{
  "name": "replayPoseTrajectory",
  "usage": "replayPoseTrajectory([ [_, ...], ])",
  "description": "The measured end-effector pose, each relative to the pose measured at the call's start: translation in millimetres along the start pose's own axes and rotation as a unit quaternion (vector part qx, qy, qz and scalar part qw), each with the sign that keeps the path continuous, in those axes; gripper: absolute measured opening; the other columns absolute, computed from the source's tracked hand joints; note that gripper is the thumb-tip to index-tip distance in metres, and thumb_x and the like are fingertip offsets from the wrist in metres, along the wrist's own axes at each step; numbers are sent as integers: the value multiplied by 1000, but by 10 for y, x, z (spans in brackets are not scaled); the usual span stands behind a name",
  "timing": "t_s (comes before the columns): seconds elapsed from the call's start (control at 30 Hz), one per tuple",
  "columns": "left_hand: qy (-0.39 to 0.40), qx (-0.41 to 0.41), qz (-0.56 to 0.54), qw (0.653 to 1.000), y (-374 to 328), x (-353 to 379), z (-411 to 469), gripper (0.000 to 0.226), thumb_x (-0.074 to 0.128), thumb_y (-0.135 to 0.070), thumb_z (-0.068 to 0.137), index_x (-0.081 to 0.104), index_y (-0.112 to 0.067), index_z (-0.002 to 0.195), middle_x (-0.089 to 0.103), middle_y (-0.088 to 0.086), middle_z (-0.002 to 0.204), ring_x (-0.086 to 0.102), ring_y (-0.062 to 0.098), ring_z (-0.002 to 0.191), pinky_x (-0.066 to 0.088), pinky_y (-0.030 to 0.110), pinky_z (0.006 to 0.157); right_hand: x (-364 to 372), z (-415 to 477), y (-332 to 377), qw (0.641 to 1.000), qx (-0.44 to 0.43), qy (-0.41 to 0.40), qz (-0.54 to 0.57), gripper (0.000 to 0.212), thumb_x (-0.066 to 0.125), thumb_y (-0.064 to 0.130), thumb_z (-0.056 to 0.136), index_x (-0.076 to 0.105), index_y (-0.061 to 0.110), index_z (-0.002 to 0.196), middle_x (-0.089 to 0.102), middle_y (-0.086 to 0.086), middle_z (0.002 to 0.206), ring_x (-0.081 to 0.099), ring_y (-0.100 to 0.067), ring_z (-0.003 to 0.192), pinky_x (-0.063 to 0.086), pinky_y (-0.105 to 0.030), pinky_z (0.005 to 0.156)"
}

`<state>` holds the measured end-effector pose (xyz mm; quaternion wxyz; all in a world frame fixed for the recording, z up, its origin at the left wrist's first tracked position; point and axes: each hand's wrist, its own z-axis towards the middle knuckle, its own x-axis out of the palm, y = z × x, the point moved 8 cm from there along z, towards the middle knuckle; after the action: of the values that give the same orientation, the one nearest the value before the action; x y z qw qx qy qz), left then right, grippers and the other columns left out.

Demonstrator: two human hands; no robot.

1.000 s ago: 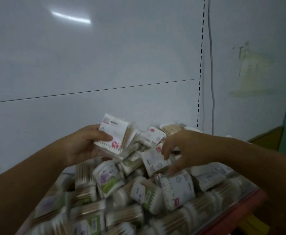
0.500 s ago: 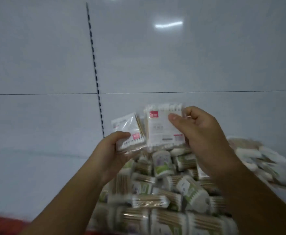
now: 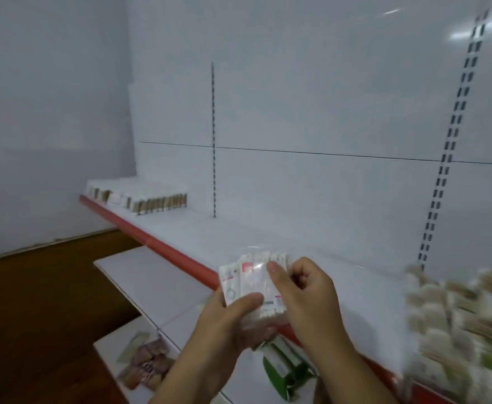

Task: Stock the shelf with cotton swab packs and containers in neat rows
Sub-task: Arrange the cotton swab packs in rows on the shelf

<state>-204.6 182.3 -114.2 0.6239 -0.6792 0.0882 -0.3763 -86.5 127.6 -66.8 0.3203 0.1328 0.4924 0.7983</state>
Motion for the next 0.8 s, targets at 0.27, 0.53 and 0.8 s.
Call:
replayPoseTrajectory([
  [0.27,-102,-10,-16,995,-621,-1896,278,65,76,-13,56,57,-13,119,73,11,104,72,29,92,58,33,66,2094,347,-242,977,96,112,152,49,49,83,62,59,54,101,70,7,101,70,-11,87,58,-32,65],
  [0.53,-125,-12,-8,992,-890,-3232,1130,78,83,-13,48,57,-13,122,71,14,108,70,33,95,59,39,70,3595,1172,-648,973,78,181,123,29,64,37,74,57,49,100,68,8,96,69,-10,84,57,-27,60],
  [0.8,-132,46,4,990,-1670,-4522,2161,61,67,-40,73,55,-16,127,69,13,115,68,31,104,58,37,74,5086,2361,-1003,953,109,208,192,15,73,21,81,62,29,87,73,3,83,72,-15,71,54,-26,51],
])
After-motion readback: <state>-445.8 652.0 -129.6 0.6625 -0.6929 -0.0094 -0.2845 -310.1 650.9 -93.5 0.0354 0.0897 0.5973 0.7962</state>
